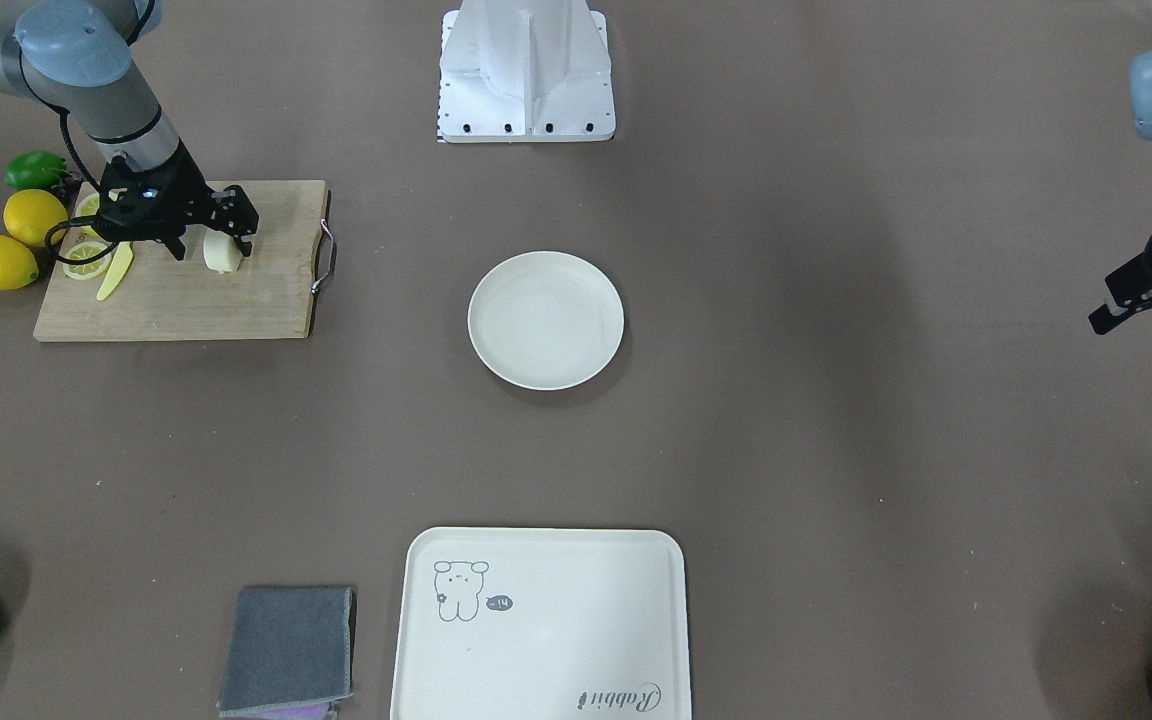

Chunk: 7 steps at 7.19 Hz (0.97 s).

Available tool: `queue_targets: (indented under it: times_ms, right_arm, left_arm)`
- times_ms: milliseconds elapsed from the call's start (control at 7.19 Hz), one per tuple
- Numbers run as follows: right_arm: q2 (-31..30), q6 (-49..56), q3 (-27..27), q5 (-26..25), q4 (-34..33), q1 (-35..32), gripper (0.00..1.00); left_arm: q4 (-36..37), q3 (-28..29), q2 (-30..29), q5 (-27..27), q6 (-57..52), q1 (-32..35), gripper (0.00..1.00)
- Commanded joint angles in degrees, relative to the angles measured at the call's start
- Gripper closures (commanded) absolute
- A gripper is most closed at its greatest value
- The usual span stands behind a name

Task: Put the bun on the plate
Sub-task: 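Withdraw the left arm while the right gripper grasps the cream bun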

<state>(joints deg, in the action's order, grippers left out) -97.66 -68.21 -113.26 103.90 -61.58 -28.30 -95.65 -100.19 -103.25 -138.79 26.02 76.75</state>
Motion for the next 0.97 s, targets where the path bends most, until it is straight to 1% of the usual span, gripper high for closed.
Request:
queue_targets:
  times_ms: [0,278,417,556,695,834]
  right_arm:
    - [0.45,0.0,-0.55,-0.01,-0.03,0.35,0.73]
    - [0.63,0.0,-1.0,0.08,-0.03,0.35,0.75]
    - [3.24,0.0,-1.17,0.34,-0.81,-0.26,0.75]
    - [10.49,0.0,-0.74,0.17,-8.65,-0.53,0.75]
    - [20.3,-0.17,0.31,-0.27,-19.69,-0.97,0.75]
    - [26.06,-1.48,2.84,-0.45,-22.41,-0.97,0.74]
  left_arm:
    - [-0.07,0.0,0.07,0.01,-0.01,-0.02,0.02]
    - [-0.15,-0.09,0.07,0.01,-0.01,-0.02,0.02]
    - [-0.16,-0.09,0.07,0.01,-0.01,-0.02,0.02]
    - [-0.16,-0.18,0.07,0.01,-0.01,-0.02,0.02]
    - [-0.07,-0.09,0.07,0.01,-0.01,-0.02,0.02]
    - [-0.07,-0.09,0.16,0.09,-0.01,0.07,0.02]
